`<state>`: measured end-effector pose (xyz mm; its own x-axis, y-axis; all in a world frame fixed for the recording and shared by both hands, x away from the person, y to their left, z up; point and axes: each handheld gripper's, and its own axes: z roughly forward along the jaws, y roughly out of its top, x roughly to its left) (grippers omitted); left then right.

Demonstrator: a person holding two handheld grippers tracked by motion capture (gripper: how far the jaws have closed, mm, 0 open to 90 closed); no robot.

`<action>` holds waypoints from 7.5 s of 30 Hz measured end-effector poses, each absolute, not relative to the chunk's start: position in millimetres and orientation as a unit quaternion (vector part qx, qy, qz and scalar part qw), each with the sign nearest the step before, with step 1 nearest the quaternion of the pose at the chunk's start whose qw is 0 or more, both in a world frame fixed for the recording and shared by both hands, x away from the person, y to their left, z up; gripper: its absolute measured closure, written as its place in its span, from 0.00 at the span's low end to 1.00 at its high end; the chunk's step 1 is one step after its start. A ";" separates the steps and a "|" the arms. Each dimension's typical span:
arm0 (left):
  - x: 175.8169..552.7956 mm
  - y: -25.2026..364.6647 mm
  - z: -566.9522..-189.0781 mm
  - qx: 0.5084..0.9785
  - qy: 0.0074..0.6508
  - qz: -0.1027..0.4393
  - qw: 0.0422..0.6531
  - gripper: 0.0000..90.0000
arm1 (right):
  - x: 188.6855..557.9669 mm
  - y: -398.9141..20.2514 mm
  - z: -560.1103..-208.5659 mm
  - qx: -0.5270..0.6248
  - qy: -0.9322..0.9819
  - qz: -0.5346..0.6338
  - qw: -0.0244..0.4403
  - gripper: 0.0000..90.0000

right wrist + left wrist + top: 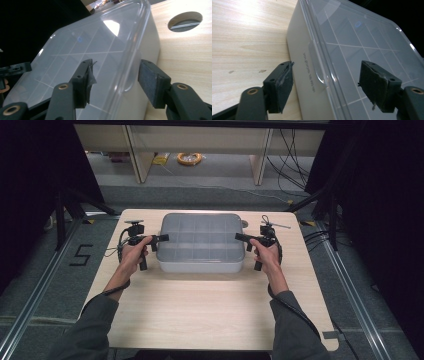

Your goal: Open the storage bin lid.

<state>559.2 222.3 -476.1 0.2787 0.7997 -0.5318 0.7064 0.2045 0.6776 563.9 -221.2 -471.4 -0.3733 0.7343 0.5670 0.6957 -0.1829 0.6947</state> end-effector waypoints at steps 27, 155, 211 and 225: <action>536.6 214.2 -444.7 0.597 0.596 0.105 0.526 0.58 | 555.2 -223.4 -442.6 0.542 0.640 0.540 0.071 0.73; 329.7 201.8 -463.3 0.656 0.537 0.130 0.514 0.63 | 338.3 -240.4 -436.3 0.485 0.666 0.554 0.118 0.80; 302.8 248.7 -482.0 0.653 0.570 0.115 0.485 0.62 | 330.2 -200.3 -473.8 0.503 0.694 0.515 0.030 0.79; 299.6 269.1 -486.0 0.640 0.589 0.110 0.481 0.61 | 337.7 -181.5 -482.4 0.489 0.711 0.505 0.018 0.78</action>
